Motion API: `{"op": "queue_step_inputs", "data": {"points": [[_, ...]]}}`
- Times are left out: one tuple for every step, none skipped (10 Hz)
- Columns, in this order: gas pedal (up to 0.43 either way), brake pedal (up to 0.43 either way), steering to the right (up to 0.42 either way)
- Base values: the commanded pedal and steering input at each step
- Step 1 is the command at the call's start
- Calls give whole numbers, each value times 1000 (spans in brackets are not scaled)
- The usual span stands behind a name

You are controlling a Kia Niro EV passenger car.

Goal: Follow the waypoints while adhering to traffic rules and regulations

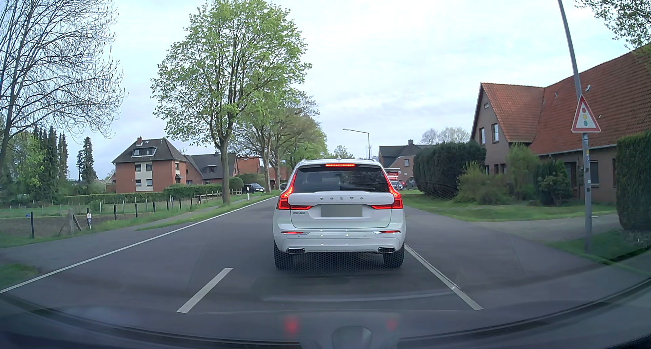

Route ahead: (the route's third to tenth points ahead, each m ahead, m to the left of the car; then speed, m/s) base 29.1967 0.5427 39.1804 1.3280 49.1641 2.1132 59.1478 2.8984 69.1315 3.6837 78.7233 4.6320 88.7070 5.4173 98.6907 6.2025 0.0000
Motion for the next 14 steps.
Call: {"op": "queue_step_inputs", "data": {"points": [[0, 201, -9], [0, 201, -9], [0, 201, -9], [0, 201, -10], [0, 201, -9], [0, 201, -9], [0, 201, -9], [0, 201, -9], [0, 201, -9], [0, 201, -9], [0, 201, -9], [0, 201, -9], [0, 201, -9], [0, 201, -9]]}}
